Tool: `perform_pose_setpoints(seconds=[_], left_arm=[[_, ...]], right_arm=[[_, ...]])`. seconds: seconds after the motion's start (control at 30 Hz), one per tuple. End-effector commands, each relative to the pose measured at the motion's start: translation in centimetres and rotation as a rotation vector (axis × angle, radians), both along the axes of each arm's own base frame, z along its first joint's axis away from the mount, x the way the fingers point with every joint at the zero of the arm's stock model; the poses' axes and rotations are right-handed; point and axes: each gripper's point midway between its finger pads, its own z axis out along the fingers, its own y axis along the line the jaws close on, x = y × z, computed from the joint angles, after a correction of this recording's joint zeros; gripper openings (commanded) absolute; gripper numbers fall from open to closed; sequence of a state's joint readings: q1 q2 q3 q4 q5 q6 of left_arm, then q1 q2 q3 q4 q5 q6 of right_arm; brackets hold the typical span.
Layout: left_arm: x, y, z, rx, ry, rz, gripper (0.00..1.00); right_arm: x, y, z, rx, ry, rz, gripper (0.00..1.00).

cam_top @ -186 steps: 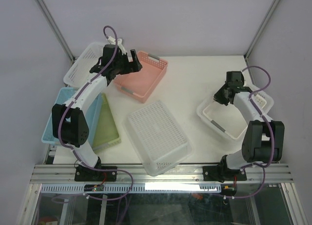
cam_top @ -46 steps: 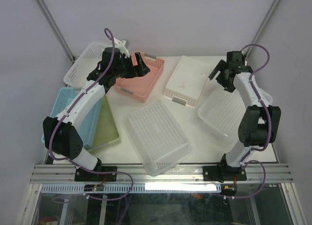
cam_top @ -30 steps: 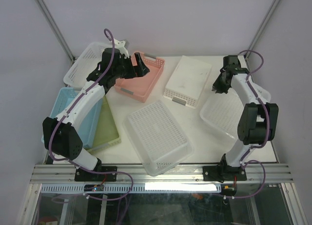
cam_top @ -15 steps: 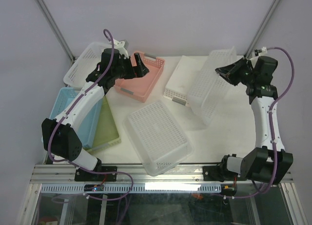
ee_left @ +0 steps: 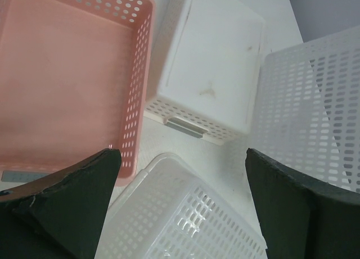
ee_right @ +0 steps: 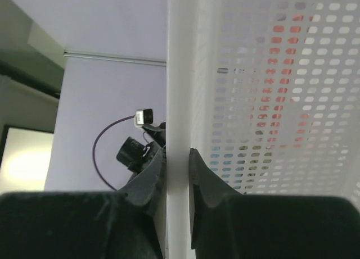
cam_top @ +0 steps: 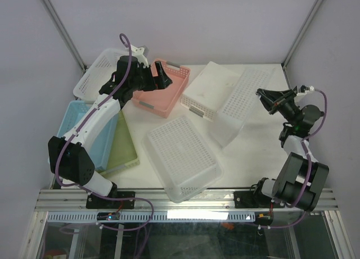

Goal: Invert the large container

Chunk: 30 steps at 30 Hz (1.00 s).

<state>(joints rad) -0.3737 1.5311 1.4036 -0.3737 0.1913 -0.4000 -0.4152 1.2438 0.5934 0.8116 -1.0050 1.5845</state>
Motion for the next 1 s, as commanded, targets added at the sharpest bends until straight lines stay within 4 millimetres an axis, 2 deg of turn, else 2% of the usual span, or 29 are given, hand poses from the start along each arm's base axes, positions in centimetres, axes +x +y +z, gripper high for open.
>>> perform_pose_setpoints(seconds=[0.0, 0.27, 0.5, 0.8, 0.83, 0.9, 0.97], left_arm=[[-0.2, -0.8, 3.2, -0.026, -0.096, -0.045, 0.99], [-0.2, -1.0, 3.2, -0.03, -0.094, -0.049, 0.99], [-0.3, -0.8, 3.3, -0.029, -0.098, -0.047, 0.99], [-0.3, -1.3, 3.4, -0.034, -0.092, -0.068, 0.99], [-0.3, -1.4, 3.4, -0.035, -0.092, -0.068, 0.99], [-0.3, -1.5, 3.4, -0.035, -0.091, -0.071, 0.99], [-0.3, -1.6, 3.5, -0.037, -0.091, -0.074, 0.99]], right_arm=[[-3.3, 0.3, 5.3, 0.029, -0.301, 0.066, 0.0], [-1.3, -1.0, 2.9, 0.079, -0.274, 0.043, 0.0], [-1.4, -2.1, -0.9, 0.079, -0.176, 0.022, 0.0], [-2.4, -4.9, -7.3, 0.116, -0.002, -0.05, 0.0], [-2.5, -5.1, -7.9, 0.124, 0.015, -0.055, 0.03], [-2.5, -5.6, -8.6, 0.13, 0.039, -0.068, 0.24], [-2.5, -6.0, -9.2, 0.135, 0.062, -0.081, 0.49]])
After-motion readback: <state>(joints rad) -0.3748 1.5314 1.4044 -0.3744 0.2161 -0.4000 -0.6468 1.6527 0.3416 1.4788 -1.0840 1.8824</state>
